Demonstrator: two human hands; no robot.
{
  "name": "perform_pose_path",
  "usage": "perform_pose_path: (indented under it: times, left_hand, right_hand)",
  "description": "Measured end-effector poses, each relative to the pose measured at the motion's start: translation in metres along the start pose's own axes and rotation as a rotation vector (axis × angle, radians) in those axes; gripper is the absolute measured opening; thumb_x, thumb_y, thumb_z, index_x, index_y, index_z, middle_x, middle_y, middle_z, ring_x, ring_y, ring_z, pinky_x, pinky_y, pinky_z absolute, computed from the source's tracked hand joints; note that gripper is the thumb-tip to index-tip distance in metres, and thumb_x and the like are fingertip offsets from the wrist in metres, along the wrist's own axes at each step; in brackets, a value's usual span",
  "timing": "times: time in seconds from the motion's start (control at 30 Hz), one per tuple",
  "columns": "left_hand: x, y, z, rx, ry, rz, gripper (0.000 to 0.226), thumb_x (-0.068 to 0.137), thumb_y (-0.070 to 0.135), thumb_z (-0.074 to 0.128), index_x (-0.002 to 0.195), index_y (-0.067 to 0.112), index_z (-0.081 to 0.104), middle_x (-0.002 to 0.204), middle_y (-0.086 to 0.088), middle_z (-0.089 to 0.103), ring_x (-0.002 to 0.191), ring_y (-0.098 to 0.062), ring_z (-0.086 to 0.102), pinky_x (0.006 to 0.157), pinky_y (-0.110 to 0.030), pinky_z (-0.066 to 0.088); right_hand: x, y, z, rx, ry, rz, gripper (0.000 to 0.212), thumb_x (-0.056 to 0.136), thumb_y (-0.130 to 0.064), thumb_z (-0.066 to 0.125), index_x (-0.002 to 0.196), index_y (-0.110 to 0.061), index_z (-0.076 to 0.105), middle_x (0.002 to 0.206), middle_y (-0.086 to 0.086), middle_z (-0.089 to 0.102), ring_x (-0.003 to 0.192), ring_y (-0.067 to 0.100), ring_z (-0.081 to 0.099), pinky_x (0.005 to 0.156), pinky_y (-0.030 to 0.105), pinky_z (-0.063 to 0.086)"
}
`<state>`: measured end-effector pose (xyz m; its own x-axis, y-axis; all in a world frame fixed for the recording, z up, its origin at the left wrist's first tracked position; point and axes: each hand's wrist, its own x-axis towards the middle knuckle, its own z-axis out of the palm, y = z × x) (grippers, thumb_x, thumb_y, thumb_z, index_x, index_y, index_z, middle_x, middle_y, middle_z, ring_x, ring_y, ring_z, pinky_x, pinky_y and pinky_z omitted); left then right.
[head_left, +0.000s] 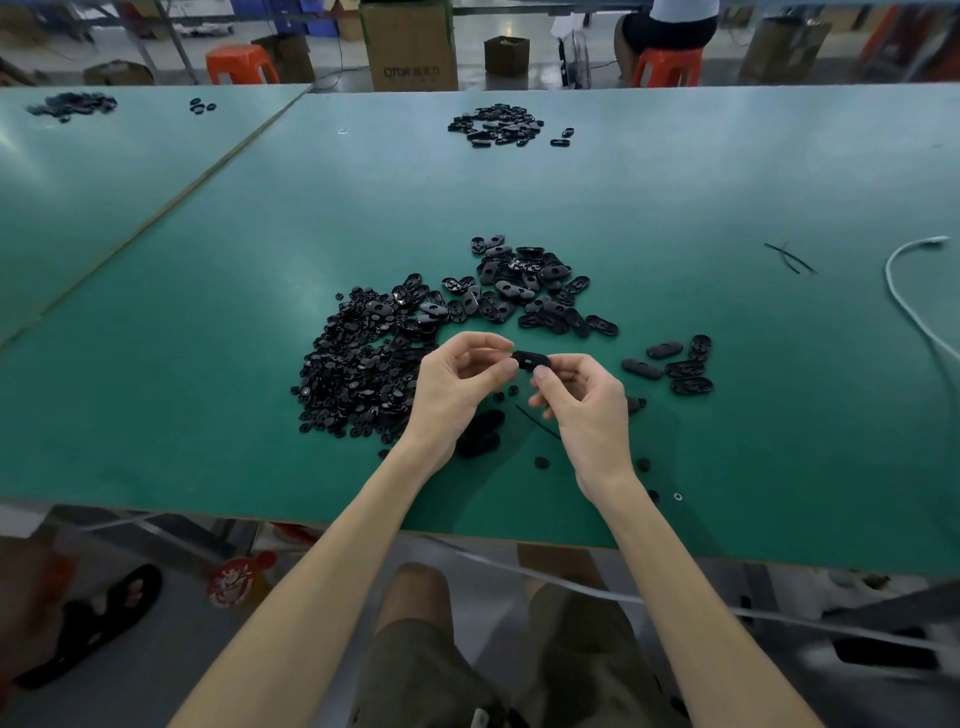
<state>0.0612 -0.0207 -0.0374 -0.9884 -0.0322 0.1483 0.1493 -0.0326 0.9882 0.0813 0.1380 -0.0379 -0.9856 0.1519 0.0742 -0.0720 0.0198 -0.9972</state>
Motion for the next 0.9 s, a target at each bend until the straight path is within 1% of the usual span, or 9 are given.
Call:
perform_pose_path:
  times: [0.1, 0.2, 0.3, 0.43, 0.6, 0.73, 0.83, 0.9]
  left_hand:
    - [0.0003, 0.0001, -0.0001, 0.010, -0.007, -0.002, 0.015, 0.086, 0.006, 0.081, 0.099, 0.012, 0.074, 0.091, 0.001, 0.076, 0.086, -0.010, 0.069, 0.081, -0.021, 0.054]
    - [-0.0001, 0.0017, 0.0009, 0.028, -0.032, 0.018, 0.014, 0.086, 0.004, 0.080, 0.095, 0.015, 0.076, 0.092, 0.001, 0.077, 0.086, -0.009, 0.069, 0.080, -0.019, 0.053]
    - [-0.0003, 0.0027, 0.0015, 0.047, -0.036, 0.031, 0.014, 0.086, 0.005, 0.080, 0.093, 0.017, 0.077, 0.094, 0.000, 0.078, 0.085, -0.009, 0.070, 0.080, -0.020, 0.054]
    - [-0.0002, 0.0013, 0.0011, 0.060, -0.031, 0.012, 0.011, 0.087, 0.007, 0.081, 0.096, 0.013, 0.077, 0.091, -0.006, 0.077, 0.081, -0.013, 0.070, 0.079, -0.024, 0.058]
    - [0.0001, 0.0010, 0.0018, 0.069, -0.031, -0.014, 0.010, 0.089, 0.009, 0.079, 0.096, 0.015, 0.075, 0.092, -0.014, 0.075, 0.077, -0.013, 0.066, 0.076, -0.029, 0.056]
    - [0.0003, 0.0011, 0.0021, 0.051, -0.043, -0.014, 0.010, 0.090, 0.009, 0.078, 0.094, 0.017, 0.075, 0.087, -0.010, 0.075, 0.072, -0.011, 0.064, 0.071, -0.025, 0.054]
    - [0.0007, 0.0011, 0.0020, 0.030, -0.032, -0.011, 0.009, 0.090, 0.008, 0.077, 0.095, 0.015, 0.074, 0.087, -0.013, 0.074, 0.073, -0.013, 0.064, 0.071, -0.024, 0.054]
    - [0.0009, 0.0009, 0.0024, 0.024, -0.038, -0.010, 0.009, 0.090, 0.006, 0.077, 0.095, 0.014, 0.074, 0.086, -0.009, 0.075, 0.073, -0.013, 0.064, 0.070, -0.023, 0.054]
  right_hand:
    - [-0.0001, -0.0005, 0.0003, -0.006, -0.002, -0.004, 0.005, 0.098, -0.013, 0.070, 0.101, -0.017, 0.069, 0.080, -0.006, 0.076, 0.069, 0.009, 0.072, 0.062, 0.023, 0.055]
    - [-0.0001, -0.0007, -0.0001, -0.006, -0.001, -0.006, 0.005, 0.098, -0.013, 0.071, 0.100, -0.017, 0.069, 0.080, -0.006, 0.076, 0.069, 0.010, 0.072, 0.061, 0.023, 0.055]
    - [-0.0001, -0.0010, -0.0002, -0.003, -0.007, -0.009, 0.007, 0.098, -0.013, 0.071, 0.099, -0.020, 0.069, 0.081, -0.009, 0.076, 0.068, 0.009, 0.071, 0.060, 0.021, 0.054]
    - [0.0002, -0.0005, 0.0001, 0.005, -0.011, -0.009, 0.006, 0.098, -0.015, 0.072, 0.097, -0.020, 0.070, 0.081, -0.007, 0.077, 0.066, 0.010, 0.071, 0.060, 0.022, 0.054]
    - [0.0007, 0.0008, 0.0002, 0.008, -0.017, -0.009, 0.006, 0.097, -0.016, 0.073, 0.095, -0.020, 0.071, 0.082, -0.007, 0.077, 0.065, 0.011, 0.071, 0.060, 0.023, 0.054]
    - [0.0012, 0.0018, -0.0002, 0.008, -0.025, -0.007, 0.004, 0.096, -0.016, 0.074, 0.096, -0.018, 0.071, 0.082, -0.007, 0.077, 0.065, 0.011, 0.071, 0.059, 0.022, 0.053]
    - [0.0013, 0.0019, -0.0002, 0.010, -0.036, -0.008, 0.005, 0.096, -0.015, 0.075, 0.096, -0.017, 0.070, 0.080, -0.008, 0.076, 0.064, 0.010, 0.070, 0.059, 0.022, 0.053]
    - [0.0011, 0.0017, -0.0002, 0.020, -0.044, -0.008, 0.004, 0.096, -0.015, 0.075, 0.096, -0.016, 0.071, 0.080, -0.008, 0.077, 0.064, 0.010, 0.070, 0.059, 0.022, 0.053]
